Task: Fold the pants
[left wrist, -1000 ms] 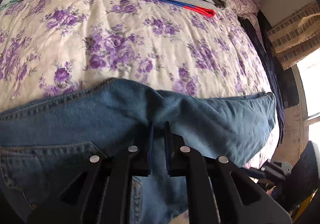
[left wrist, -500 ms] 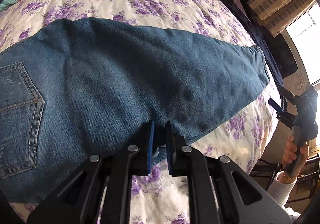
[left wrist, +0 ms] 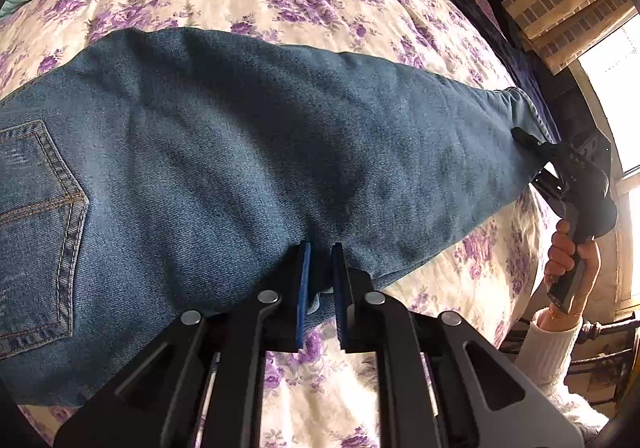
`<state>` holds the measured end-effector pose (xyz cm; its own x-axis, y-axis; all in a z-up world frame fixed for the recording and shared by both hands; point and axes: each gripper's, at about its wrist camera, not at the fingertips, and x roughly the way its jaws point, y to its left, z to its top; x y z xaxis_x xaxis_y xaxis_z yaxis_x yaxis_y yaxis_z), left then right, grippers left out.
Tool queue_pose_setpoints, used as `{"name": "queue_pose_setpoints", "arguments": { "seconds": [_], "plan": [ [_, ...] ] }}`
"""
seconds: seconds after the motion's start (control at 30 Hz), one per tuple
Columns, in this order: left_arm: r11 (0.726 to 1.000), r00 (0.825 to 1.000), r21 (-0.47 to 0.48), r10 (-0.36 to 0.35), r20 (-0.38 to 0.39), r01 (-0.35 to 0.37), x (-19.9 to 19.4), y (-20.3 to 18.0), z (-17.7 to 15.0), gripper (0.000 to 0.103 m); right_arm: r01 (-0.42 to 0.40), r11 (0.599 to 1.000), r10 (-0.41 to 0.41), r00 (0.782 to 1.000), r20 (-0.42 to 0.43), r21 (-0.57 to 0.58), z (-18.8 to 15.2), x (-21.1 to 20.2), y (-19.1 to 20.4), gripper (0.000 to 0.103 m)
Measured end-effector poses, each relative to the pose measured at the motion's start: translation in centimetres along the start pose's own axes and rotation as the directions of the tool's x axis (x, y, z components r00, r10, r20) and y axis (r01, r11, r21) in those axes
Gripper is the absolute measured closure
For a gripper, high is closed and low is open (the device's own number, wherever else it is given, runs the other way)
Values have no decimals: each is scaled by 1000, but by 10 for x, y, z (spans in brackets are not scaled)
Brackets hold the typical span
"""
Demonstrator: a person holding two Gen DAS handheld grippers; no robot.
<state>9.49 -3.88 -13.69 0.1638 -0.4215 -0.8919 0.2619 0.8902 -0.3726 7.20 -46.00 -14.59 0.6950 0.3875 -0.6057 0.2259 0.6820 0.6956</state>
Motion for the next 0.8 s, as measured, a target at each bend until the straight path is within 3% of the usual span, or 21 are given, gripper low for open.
{"name": "queue_pose_setpoints", "arguments": {
  "seconds": [0.1, 0.23, 0.33, 0.43, 0.57, 0.7, 0.8],
  "plan": [
    [1000, 1000, -5, -5, -5, 5, 1, 2, 1, 92, 82, 990, -79, 996, 28, -116, 1, -2, 16, 88],
    [999, 999, 9, 48, -11, -47, -8, -14, 7, 93, 161, 969, -161, 987, 17, -189, 2, 3, 24, 88],
    [997, 999, 65, -29, 21, 28, -24, -45, 19, 93, 168, 965, -172, 985, 1, -203, 1, 4, 22, 86],
    [992, 998, 117, -51, 45, 45, -28, -84, 38, 93, 152, 971, -156, 988, -7, -187, 1, 4, 17, 85],
    [983, 994, 152, -108, 10, 106, 6, -133, 66, 96, 142, 975, -145, 989, -7, -172, -1, 3, 15, 85],
    [990, 999, 138, 8, -40, -2, 68, -150, 82, 97, 154, 971, -157, 988, -7, -182, 0, 4, 16, 84],
    [996, 999, 88, -23, -30, 26, 82, -138, 84, 99, 169, 966, -173, 985, -5, -193, -2, 5, 17, 84]
  ]
}}
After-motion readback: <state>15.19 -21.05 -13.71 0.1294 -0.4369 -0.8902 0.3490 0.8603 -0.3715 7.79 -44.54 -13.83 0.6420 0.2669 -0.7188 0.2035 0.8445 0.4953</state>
